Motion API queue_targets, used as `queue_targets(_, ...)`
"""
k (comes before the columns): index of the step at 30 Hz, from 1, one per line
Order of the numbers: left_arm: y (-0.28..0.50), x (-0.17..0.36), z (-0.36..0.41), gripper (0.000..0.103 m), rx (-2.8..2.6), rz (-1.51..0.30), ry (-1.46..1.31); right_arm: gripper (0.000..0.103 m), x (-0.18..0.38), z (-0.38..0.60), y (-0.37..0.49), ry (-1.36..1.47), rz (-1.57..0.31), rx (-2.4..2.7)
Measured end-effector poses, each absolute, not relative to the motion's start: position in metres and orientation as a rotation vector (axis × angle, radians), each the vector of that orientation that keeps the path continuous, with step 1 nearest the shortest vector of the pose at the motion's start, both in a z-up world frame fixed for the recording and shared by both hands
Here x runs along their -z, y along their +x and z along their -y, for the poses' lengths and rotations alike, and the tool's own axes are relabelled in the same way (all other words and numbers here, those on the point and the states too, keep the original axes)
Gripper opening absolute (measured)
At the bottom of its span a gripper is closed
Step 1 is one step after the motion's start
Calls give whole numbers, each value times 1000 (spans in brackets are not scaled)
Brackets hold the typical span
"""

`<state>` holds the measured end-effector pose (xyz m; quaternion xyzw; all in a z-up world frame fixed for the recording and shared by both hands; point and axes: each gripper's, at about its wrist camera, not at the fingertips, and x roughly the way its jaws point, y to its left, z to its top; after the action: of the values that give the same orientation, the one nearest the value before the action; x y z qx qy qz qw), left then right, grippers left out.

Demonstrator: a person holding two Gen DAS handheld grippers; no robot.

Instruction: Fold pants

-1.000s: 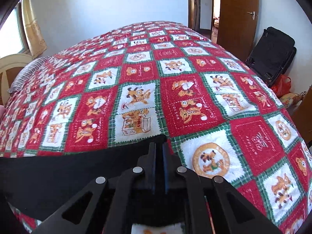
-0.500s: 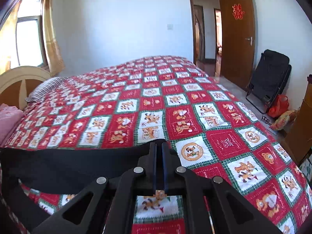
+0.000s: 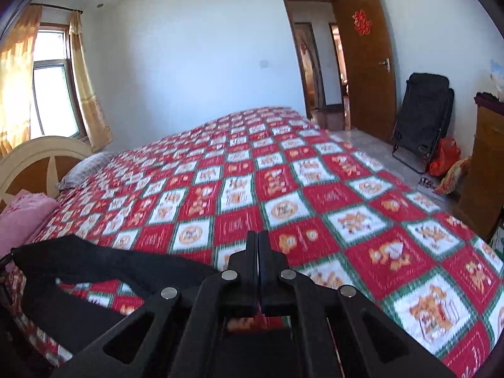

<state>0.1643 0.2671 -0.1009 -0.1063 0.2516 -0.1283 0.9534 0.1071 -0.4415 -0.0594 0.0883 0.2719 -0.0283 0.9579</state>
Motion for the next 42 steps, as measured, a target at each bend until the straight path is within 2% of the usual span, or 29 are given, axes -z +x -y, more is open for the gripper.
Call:
queue_targets(4, 163, 105, -267, 13, 259, -517, -224, 2, 66, 415, 115, 102, -626, 46)
queue_targets(5, 161, 104, -267, 13, 260, -513, -228, 13, 68, 409, 120, 127, -655, 32)
queue_targets(6, 162, 103, -267, 13, 262, -508, -231, 45, 70, 403, 125, 159, -692, 13)
queue_targets(8, 159, 104, -265, 13, 262, -506, -225, 71, 78, 393, 126, 186, -740, 3)
queue_targets(11, 159, 106, -264, 13, 254, -514, -198, 71, 90, 380, 137, 129, -836, 106)
queue_targets(13, 159, 108, -262, 13, 245, -519, -167, 70, 101, 388, 143, 202, -906, 117)
queue_targets(14, 159, 109, -261, 13, 240, -521, -155, 64, 107, 392, 146, 244, -935, 108)
queue_targets(15, 159, 109, -260, 13, 232, -523, -139, 51, 110, 392, 149, 252, -955, 92)
queue_targets(19, 166, 110, -252, 13, 204, -539, -66, 26, 123, 386, 160, 281, -1043, 18)
queue_targets(20, 169, 110, -251, 13, 202, -543, -54, 12, 124, 385, 161, 288, -1044, 8)
queue_targets(21, 172, 109, -250, 13, 200, -548, -46, 5, 121, 384, 161, 286, -1035, 10)
queue_targets(27, 181, 96, -252, 13, 196, -530, -28, 4, 74, 393, 163, 271, -928, 15)
queue_targets(33, 148, 89, -260, 13, 223, -464, -19, 4, 29, 408, 131, 227, -836, 18)
queue_targets(36, 126, 102, -263, 13, 239, -455, -3, 4, 36, 416, 104, 201, -842, 29)
queue_targets(42, 88, 146, -264, 18, 270, -499, 38, 4, 87, 442, 59, 222, -942, 101)
